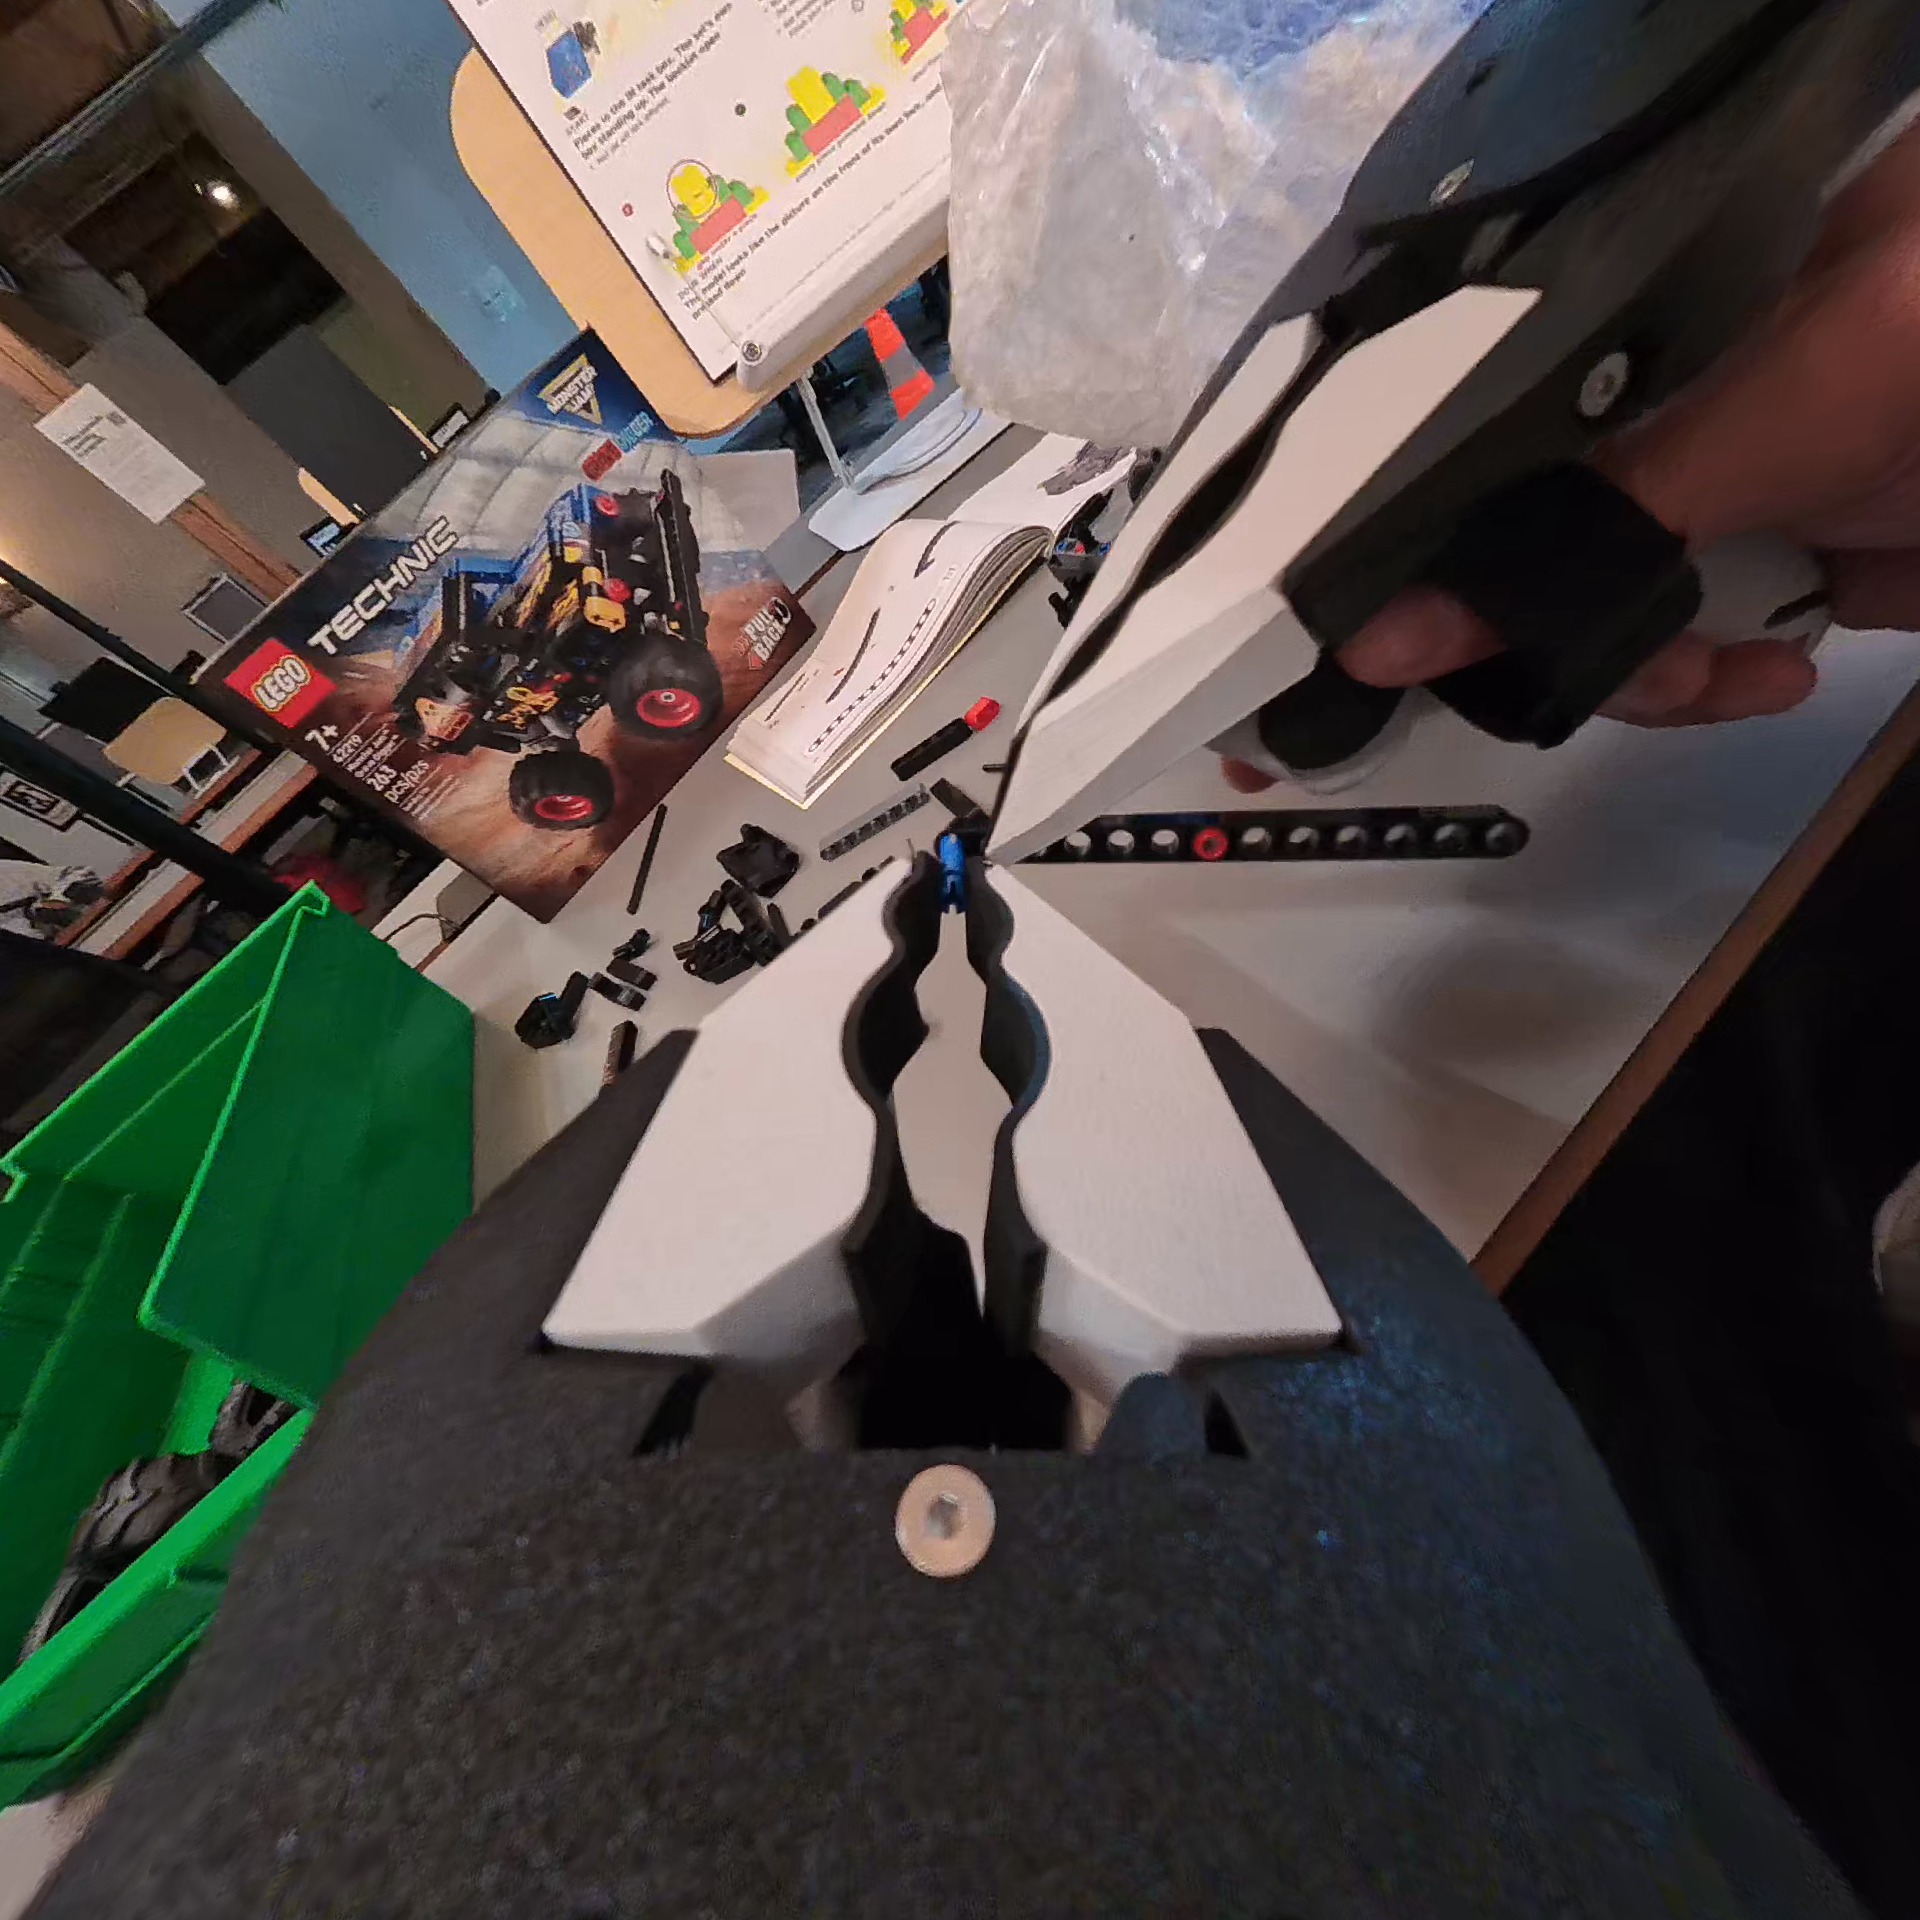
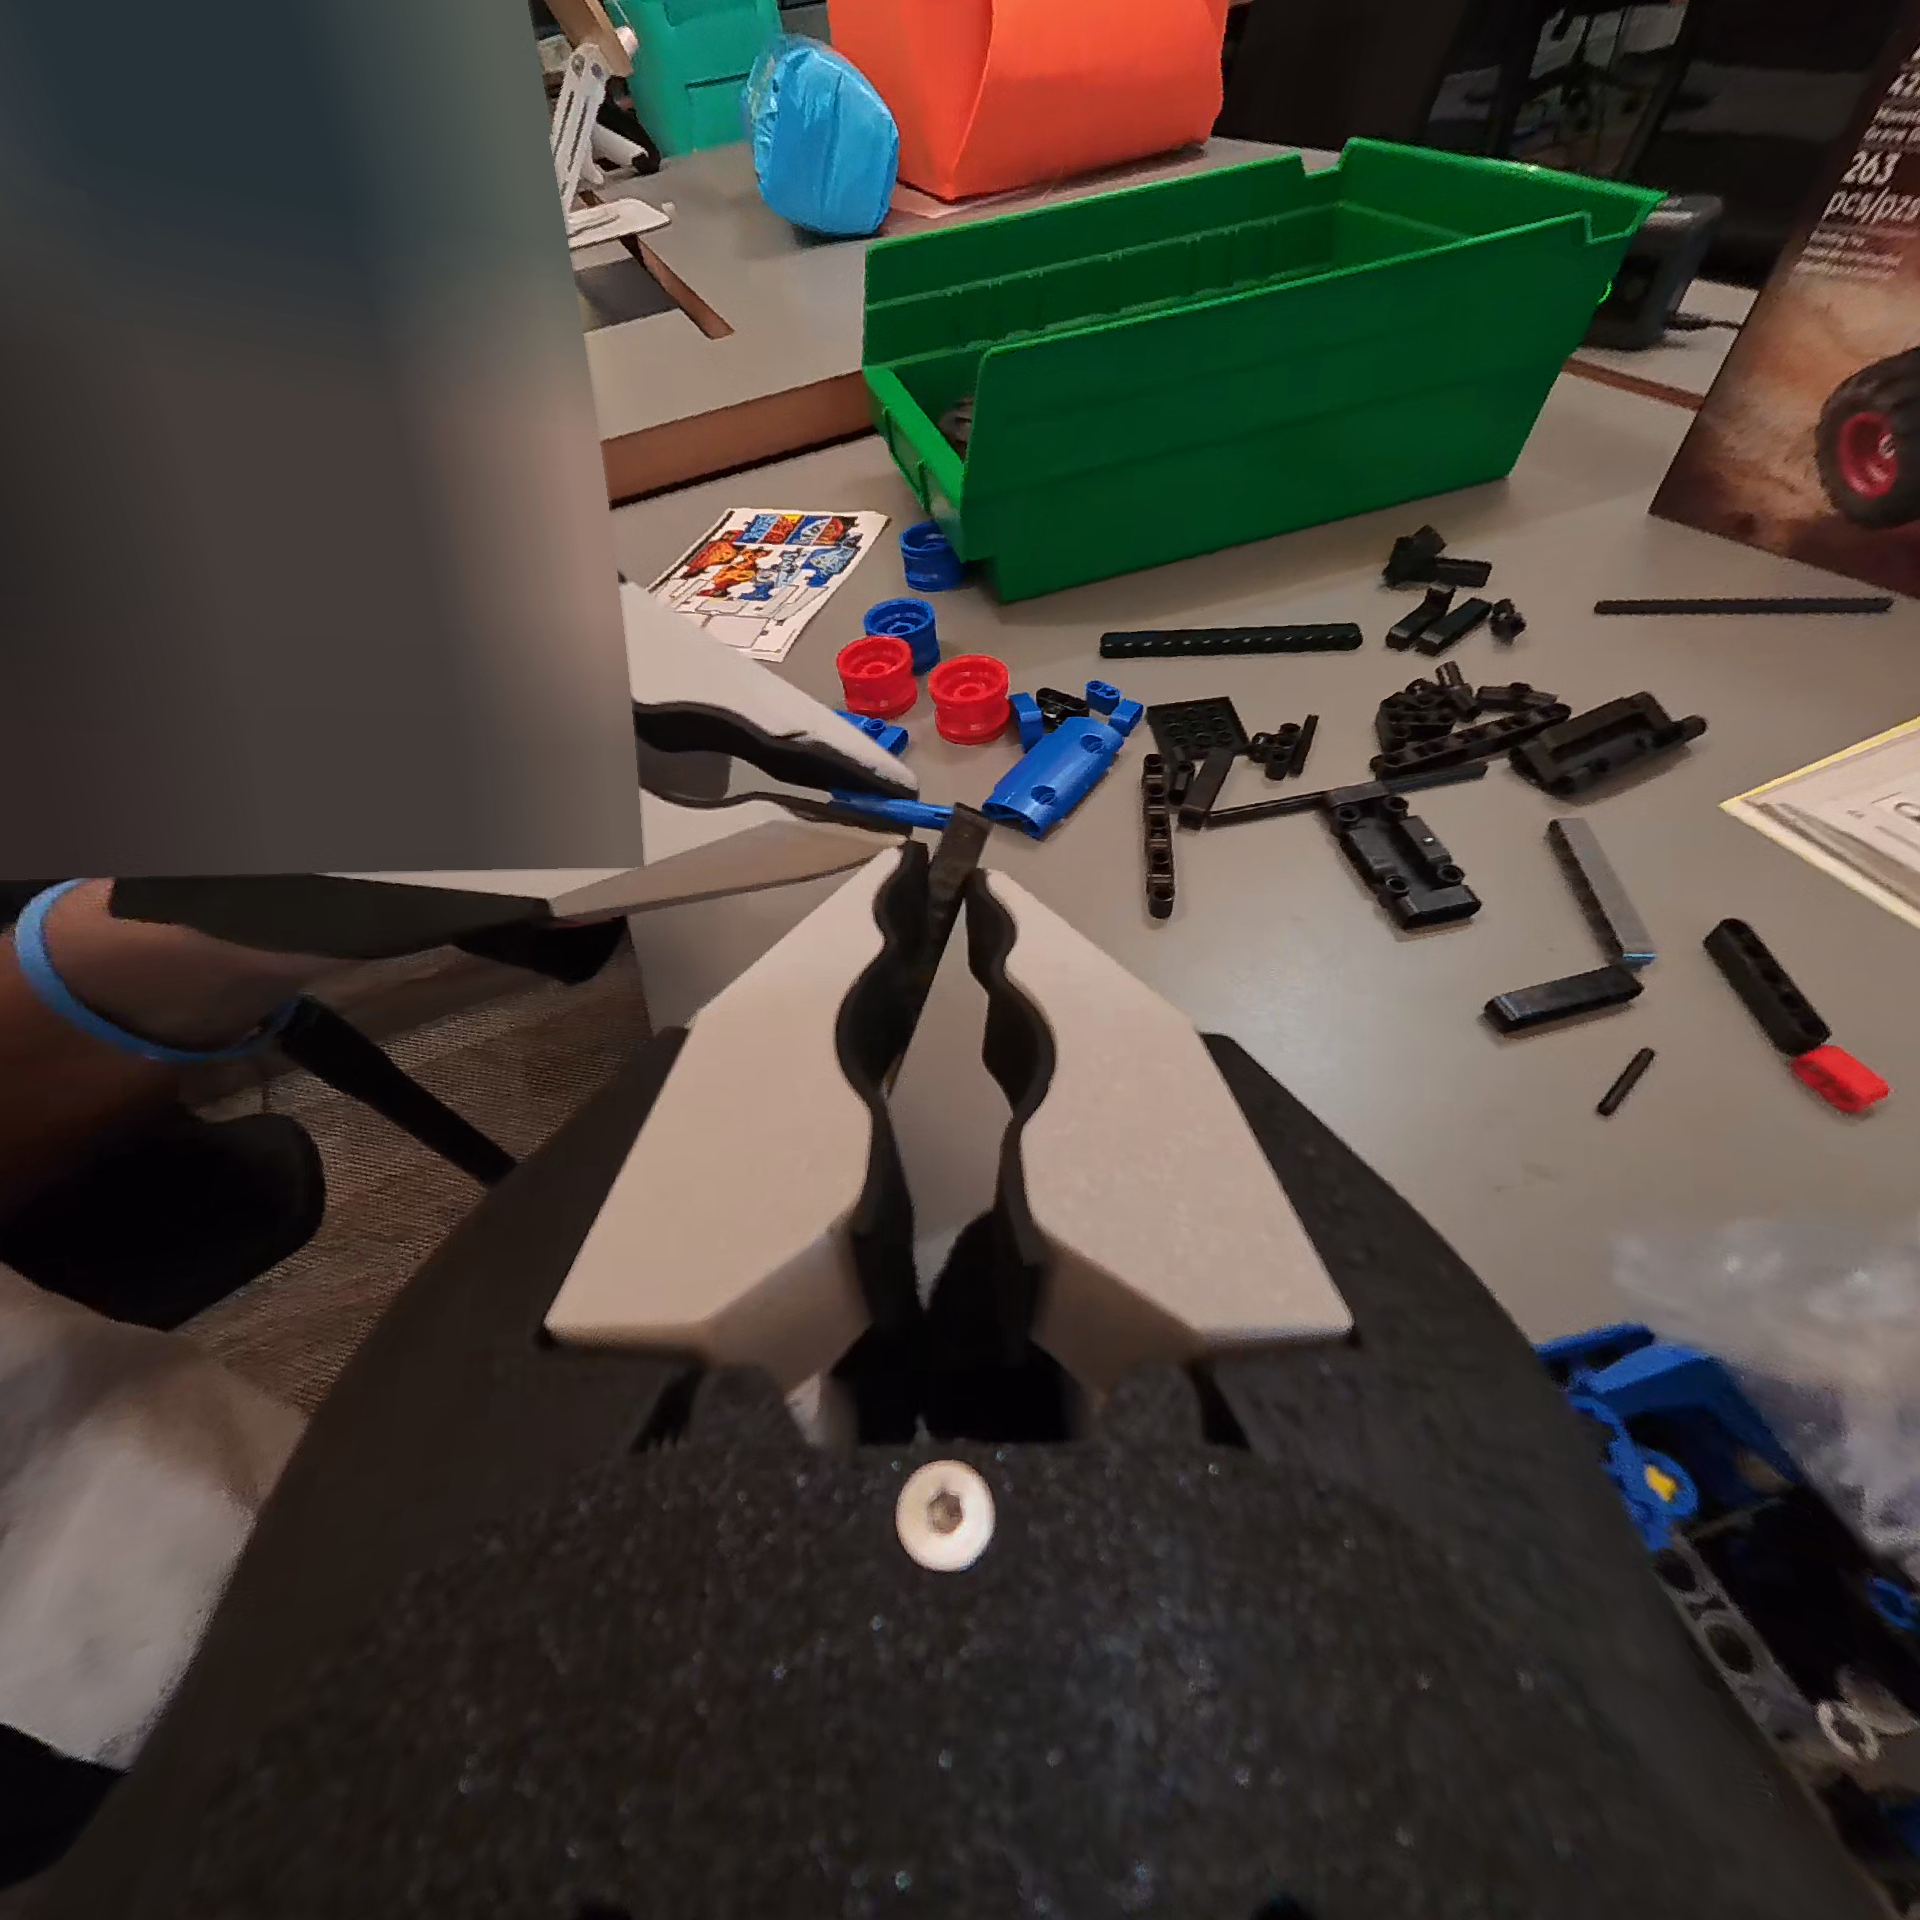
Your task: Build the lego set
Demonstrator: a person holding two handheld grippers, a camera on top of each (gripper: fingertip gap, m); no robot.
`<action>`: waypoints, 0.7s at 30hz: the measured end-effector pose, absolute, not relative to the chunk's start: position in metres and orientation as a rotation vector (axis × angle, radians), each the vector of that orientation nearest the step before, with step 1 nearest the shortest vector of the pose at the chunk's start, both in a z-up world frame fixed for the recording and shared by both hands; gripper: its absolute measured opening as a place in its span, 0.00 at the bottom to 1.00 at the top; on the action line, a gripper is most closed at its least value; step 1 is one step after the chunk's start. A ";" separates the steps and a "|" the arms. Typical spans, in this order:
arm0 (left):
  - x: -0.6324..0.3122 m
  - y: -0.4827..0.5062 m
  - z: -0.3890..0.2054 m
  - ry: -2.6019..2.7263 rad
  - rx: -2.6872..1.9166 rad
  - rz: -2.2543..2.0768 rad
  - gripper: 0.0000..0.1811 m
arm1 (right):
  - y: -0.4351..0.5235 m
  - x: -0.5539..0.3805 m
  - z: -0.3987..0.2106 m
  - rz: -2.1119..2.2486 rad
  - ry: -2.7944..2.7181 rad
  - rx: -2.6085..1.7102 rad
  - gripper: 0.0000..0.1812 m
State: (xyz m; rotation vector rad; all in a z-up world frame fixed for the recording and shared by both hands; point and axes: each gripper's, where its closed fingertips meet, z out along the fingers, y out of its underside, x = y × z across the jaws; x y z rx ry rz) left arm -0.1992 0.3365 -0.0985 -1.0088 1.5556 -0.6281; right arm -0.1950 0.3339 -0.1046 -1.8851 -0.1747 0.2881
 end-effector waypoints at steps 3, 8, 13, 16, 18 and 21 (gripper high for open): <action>-0.199 0.334 -0.100 1.578 -1.021 -0.690 0.01 | 0.332 -0.194 -0.106 0.245 -0.213 -1.884 0.03; -0.201 0.330 -0.098 1.591 -1.050 -0.854 0.01 | 0.330 -0.195 -0.104 0.308 -0.176 -1.889 0.04; -0.200 0.328 -0.103 1.618 -1.035 -0.803 0.01 | 0.331 -0.197 -0.115 0.376 -0.162 -1.946 0.04; -0.201 0.329 -0.106 1.625 -1.034 -0.777 0.01 | 0.332 -0.198 -0.118 0.422 -0.144 -1.950 0.04; -0.201 0.330 -0.107 1.630 -1.034 -0.767 0.01 | 0.333 -0.198 -0.119 0.431 -0.144 -1.947 0.04; -0.202 0.329 -0.107 1.635 -1.023 -0.776 0.01 | 0.334 -0.202 -0.122 0.458 -0.147 -1.949 0.04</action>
